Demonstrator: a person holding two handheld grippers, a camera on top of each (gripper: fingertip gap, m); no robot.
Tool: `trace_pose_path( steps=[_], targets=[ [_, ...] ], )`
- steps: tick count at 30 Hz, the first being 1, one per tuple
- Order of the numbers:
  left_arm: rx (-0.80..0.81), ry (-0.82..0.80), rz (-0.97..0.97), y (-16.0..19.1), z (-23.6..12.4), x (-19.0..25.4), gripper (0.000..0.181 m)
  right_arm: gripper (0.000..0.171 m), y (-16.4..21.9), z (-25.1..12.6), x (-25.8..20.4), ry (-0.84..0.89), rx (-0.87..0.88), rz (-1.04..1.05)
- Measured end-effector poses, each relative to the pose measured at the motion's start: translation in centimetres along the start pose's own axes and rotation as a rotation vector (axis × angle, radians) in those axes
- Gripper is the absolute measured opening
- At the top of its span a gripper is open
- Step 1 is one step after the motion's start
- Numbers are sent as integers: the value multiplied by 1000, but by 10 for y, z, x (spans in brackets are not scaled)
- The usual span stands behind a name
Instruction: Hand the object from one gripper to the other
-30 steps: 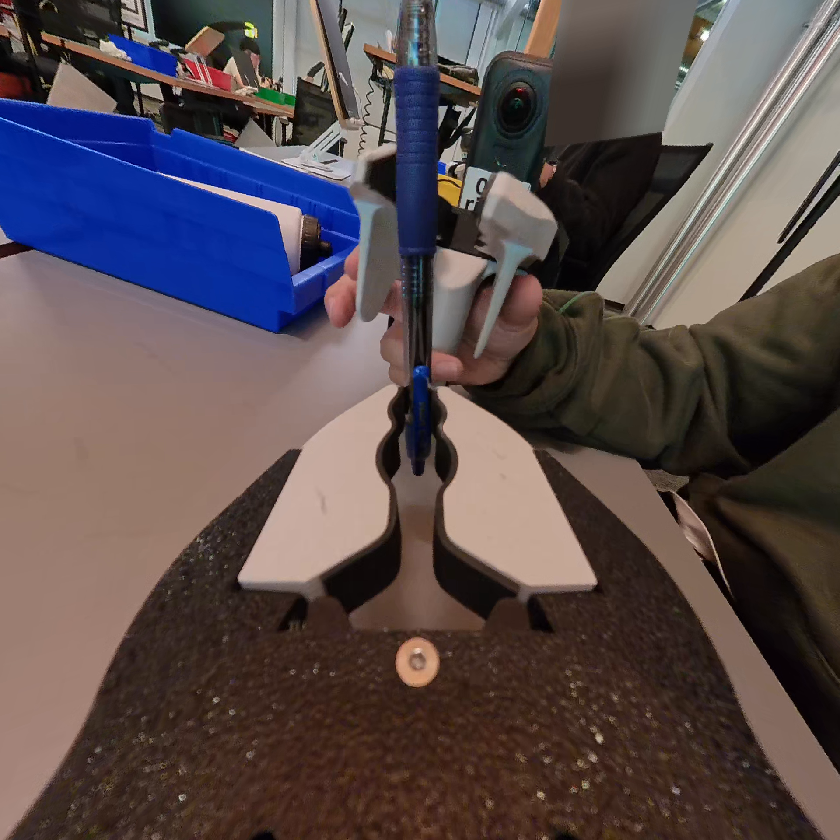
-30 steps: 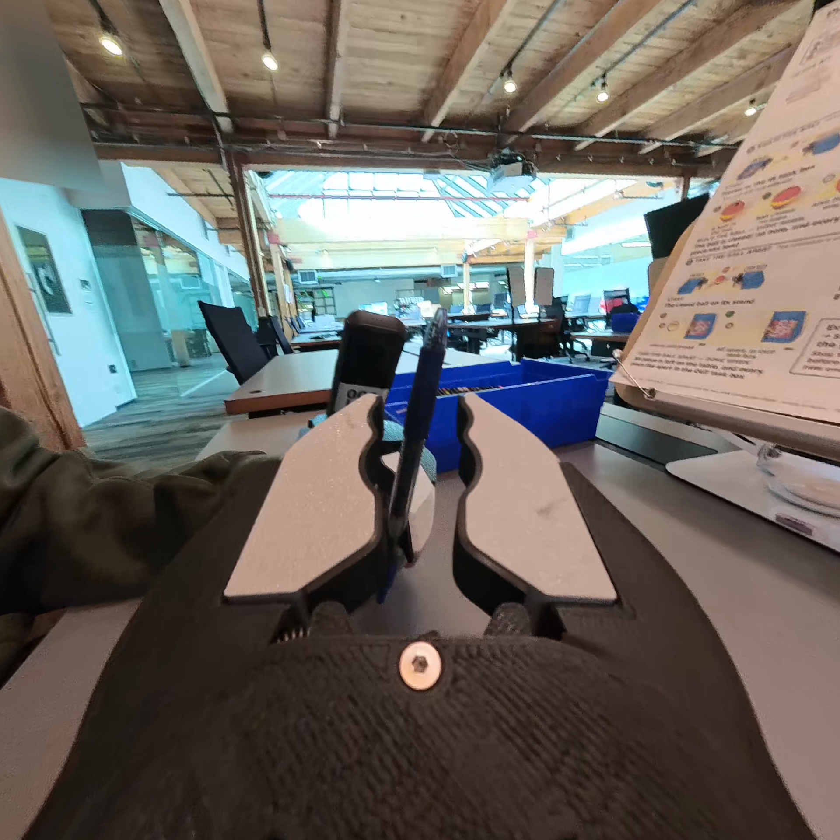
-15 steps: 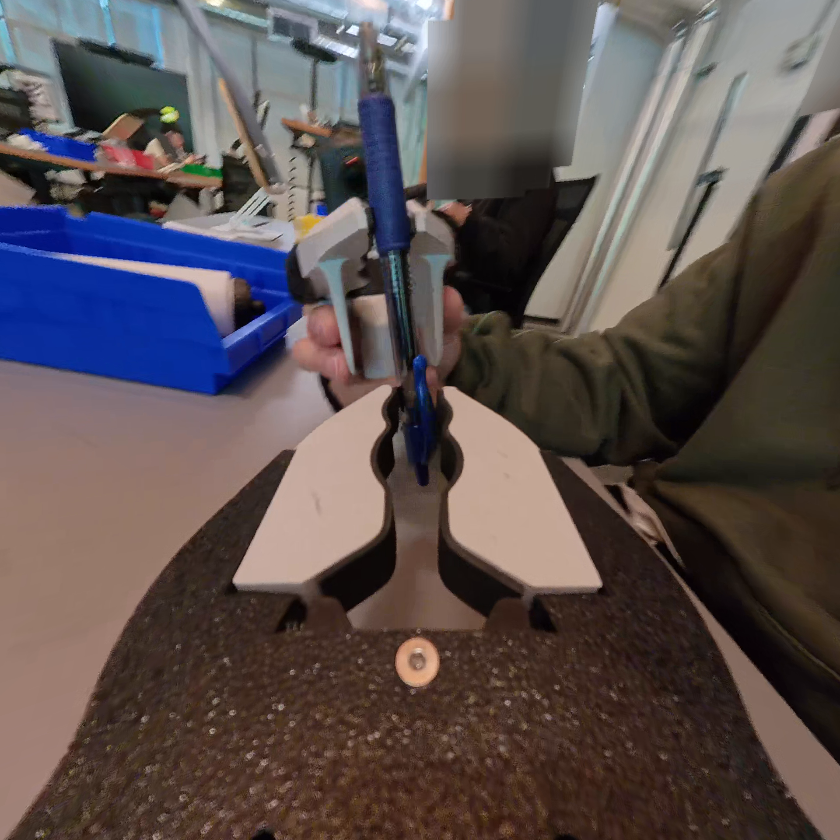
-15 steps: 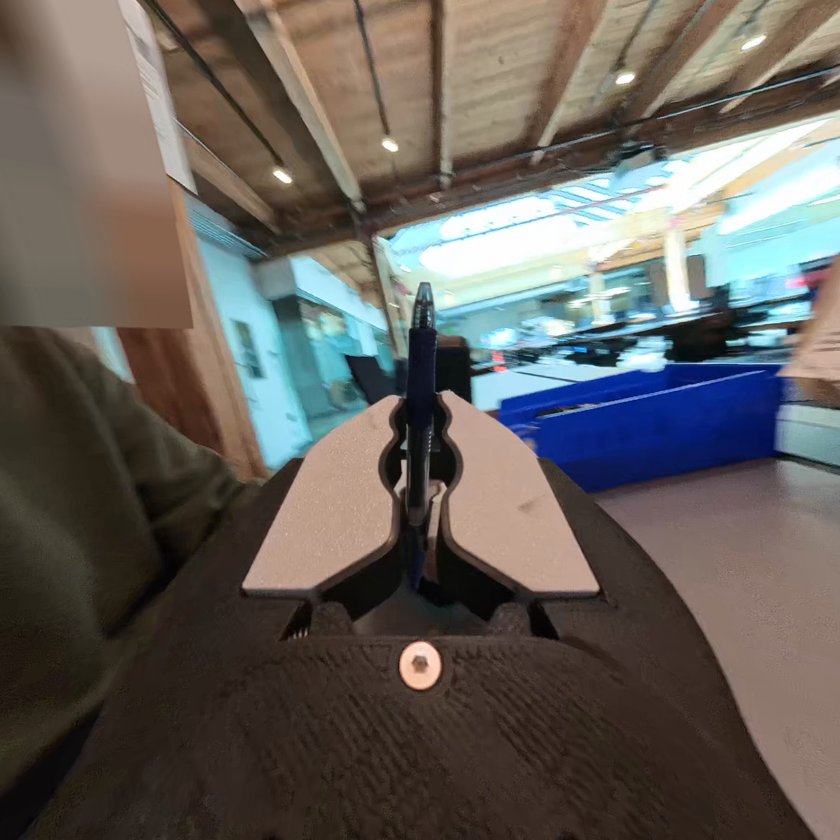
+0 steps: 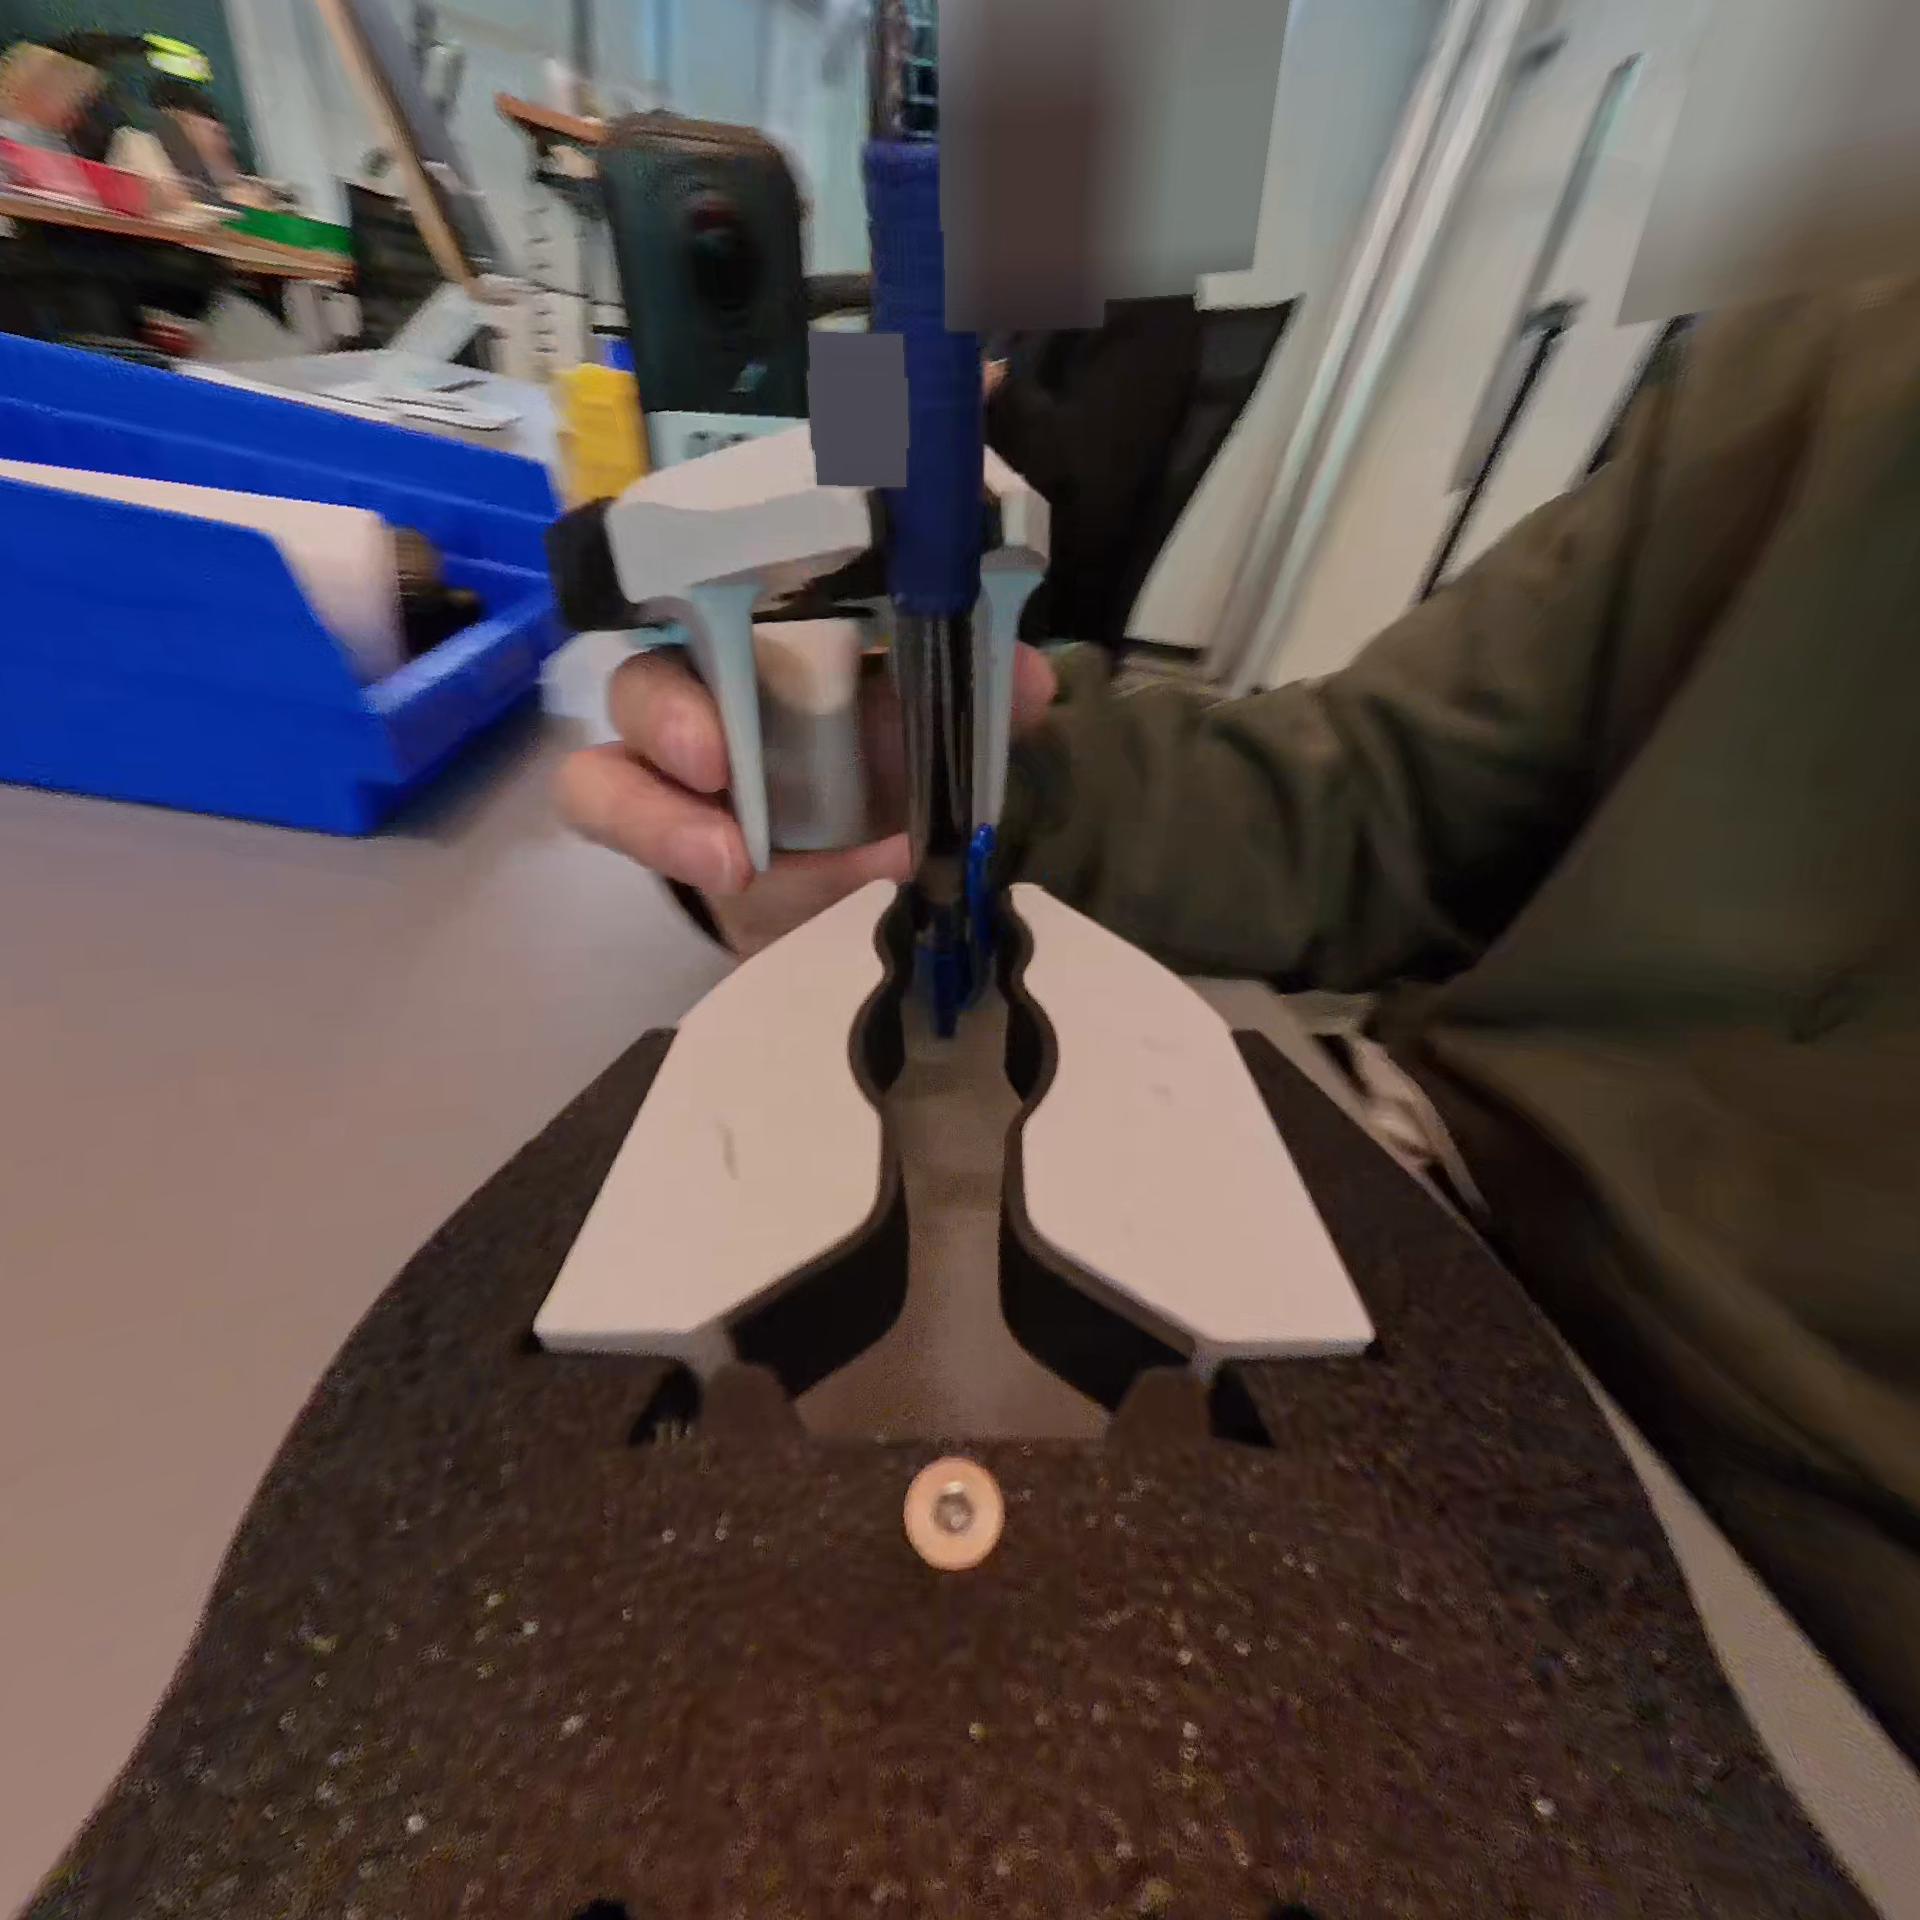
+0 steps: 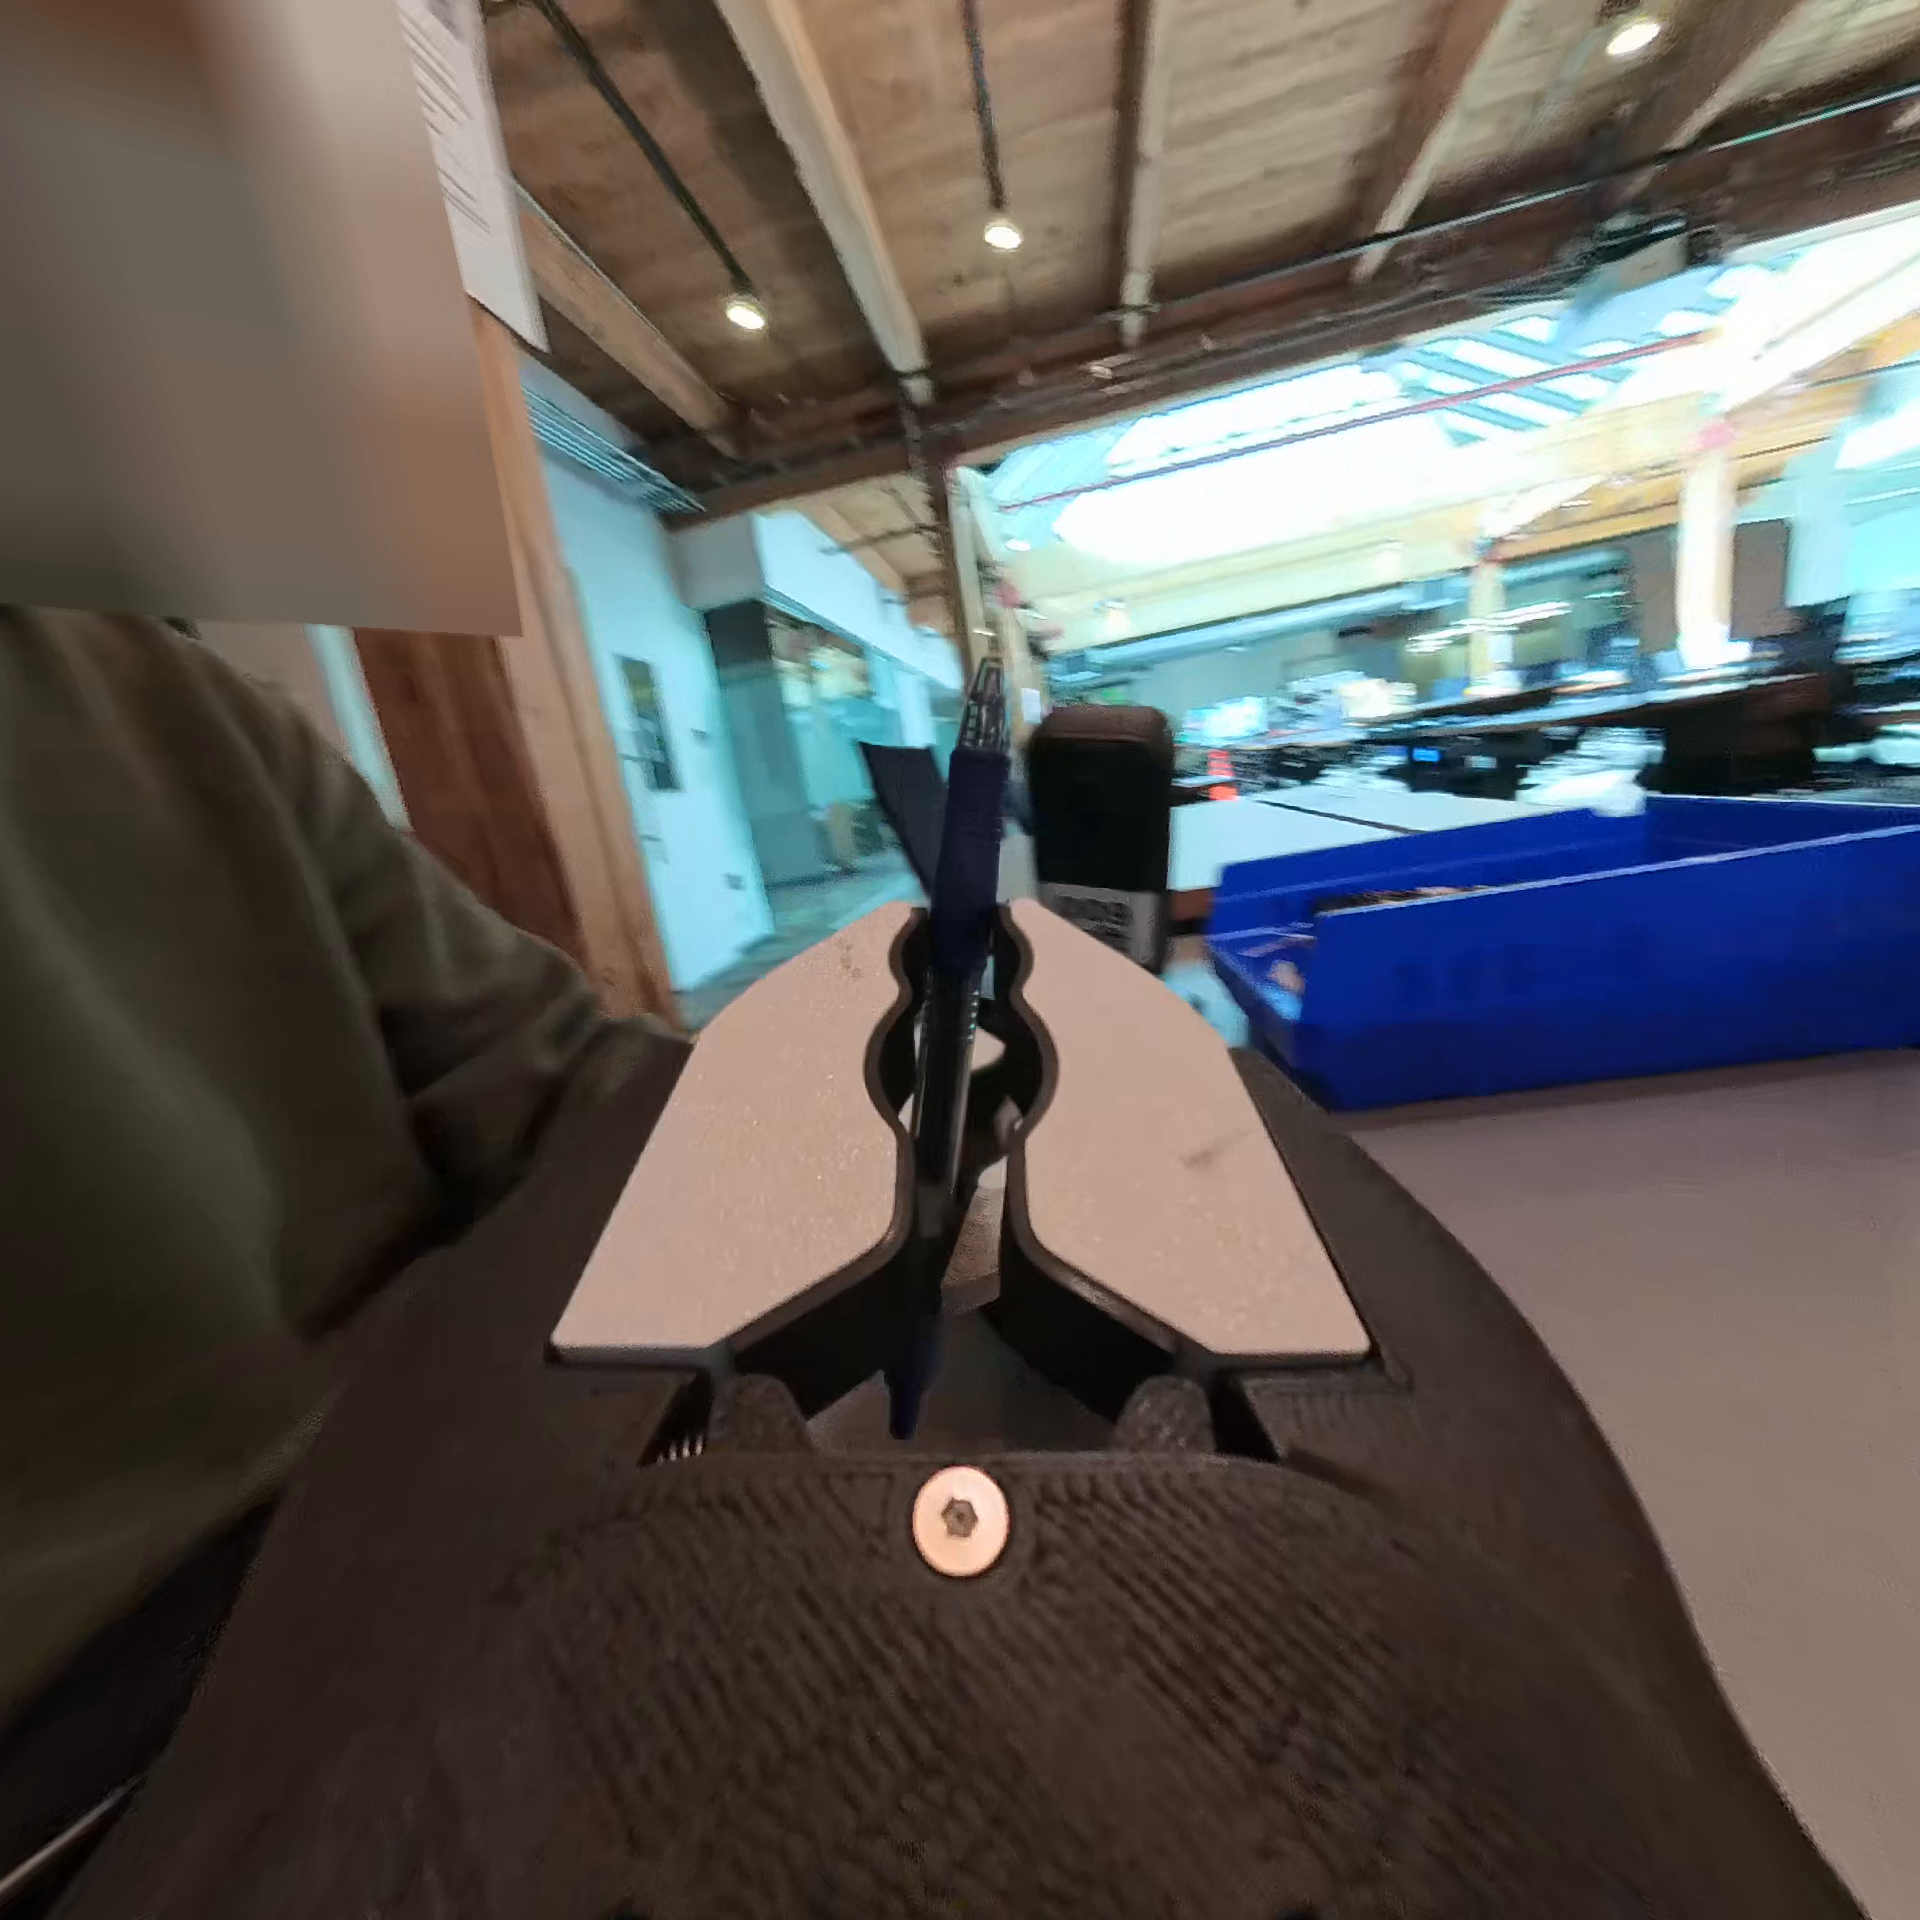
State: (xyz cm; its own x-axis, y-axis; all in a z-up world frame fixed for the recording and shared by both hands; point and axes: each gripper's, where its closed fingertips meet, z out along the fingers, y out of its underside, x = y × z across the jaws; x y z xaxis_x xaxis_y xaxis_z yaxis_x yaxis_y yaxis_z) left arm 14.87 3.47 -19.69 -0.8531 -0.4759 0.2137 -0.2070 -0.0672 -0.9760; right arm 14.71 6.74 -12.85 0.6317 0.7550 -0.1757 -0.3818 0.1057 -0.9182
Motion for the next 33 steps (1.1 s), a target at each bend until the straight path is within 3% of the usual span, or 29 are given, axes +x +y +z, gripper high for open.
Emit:
trace_pose_path(
  steps=[6,10,12,16,19,22,24,27,29,31,33],
  targets=[
    [-88,-451,169,0,-20,-58,14,42,2,-12,44,401,-101,-308],
    [-216,-633,258,10,-27,-79,14,29,3,-16,56,563,-196,-518],
    [-243,-640,255,16,-24,-81,14,14,6,-17,58,584,-231,-560],
    [-181,-609,254,9,-23,-76,14,13,2,-14,54,544,-214,-470],
    [-108,-474,246,3,-19,-59,17,12,-7,-15,45,441,-128,-336],
    [-77,-315,114,6,-14,-42,41,12,-15,-16,30,262,-30,-145],
    [-38,-177,70,3,-9,-24,29,12,-21,-17,16,123,29,-24],
    [0,-59,53,-2,-6,-7,15,12,-26,-19,10,65,74,-5],
    [-33,-114,62,1,-6,-16,15,12,-25,-19,13,101,53,-29],
    [-58,-264,121,3,-11,-36,14,14,-23,-24,29,244,40,-115],
    [-92,-480,215,2,-23,-62,14,34,-20,-34,54,448,18,-195]
  ],
)
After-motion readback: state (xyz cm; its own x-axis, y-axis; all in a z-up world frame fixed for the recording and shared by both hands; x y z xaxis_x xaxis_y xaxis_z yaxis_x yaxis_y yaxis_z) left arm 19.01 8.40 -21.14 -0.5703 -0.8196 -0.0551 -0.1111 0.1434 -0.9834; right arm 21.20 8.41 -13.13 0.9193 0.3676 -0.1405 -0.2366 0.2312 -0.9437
